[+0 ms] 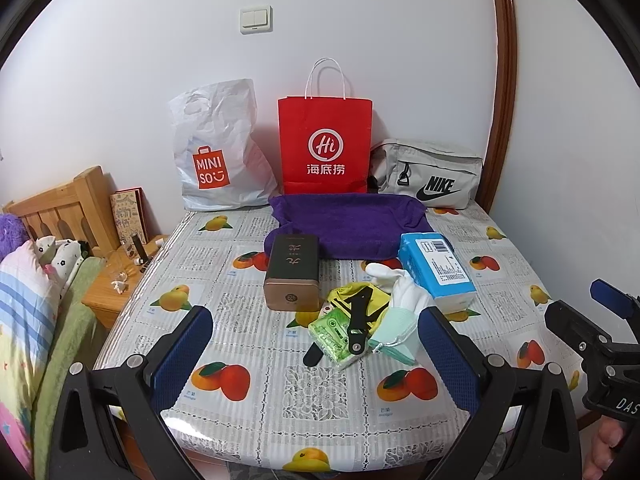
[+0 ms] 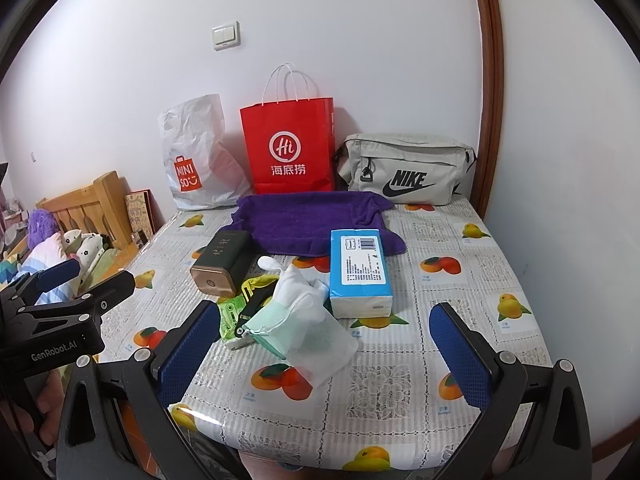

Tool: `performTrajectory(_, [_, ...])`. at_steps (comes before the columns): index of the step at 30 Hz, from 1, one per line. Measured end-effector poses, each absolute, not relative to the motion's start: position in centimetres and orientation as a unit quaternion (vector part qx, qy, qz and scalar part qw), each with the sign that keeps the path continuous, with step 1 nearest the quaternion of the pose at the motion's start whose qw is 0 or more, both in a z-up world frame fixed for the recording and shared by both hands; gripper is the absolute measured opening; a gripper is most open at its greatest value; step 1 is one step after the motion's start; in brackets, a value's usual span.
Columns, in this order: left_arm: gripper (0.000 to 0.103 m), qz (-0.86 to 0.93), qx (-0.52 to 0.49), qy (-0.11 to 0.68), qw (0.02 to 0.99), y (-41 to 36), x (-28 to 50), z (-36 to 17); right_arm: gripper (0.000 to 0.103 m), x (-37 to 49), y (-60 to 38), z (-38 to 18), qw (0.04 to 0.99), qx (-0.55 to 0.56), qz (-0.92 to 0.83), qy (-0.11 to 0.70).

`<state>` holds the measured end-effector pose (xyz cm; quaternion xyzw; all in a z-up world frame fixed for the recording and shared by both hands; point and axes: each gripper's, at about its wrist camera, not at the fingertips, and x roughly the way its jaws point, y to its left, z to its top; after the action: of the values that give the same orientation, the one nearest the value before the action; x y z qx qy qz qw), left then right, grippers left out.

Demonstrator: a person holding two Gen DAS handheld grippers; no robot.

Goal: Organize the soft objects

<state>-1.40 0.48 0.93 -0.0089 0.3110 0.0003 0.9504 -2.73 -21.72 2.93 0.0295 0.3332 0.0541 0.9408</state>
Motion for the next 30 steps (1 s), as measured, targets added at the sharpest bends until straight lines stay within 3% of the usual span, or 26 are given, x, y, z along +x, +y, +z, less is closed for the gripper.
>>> performTrajectory(19, [0.103, 0.009, -0.006, 0.316, 0.949, 1.4, -0.7, 1.0, 0.103, -2.3, -21.1, 2.4, 0.940, 0.026, 0.060, 0.336])
performTrajectory(30, [0.103, 0.031, -0.008, 0.364, 0.931, 3.1, 3.1, -3.9, 0.103, 0.3, -22.1, -1.7, 0.928, 0.029, 0.073, 0.365])
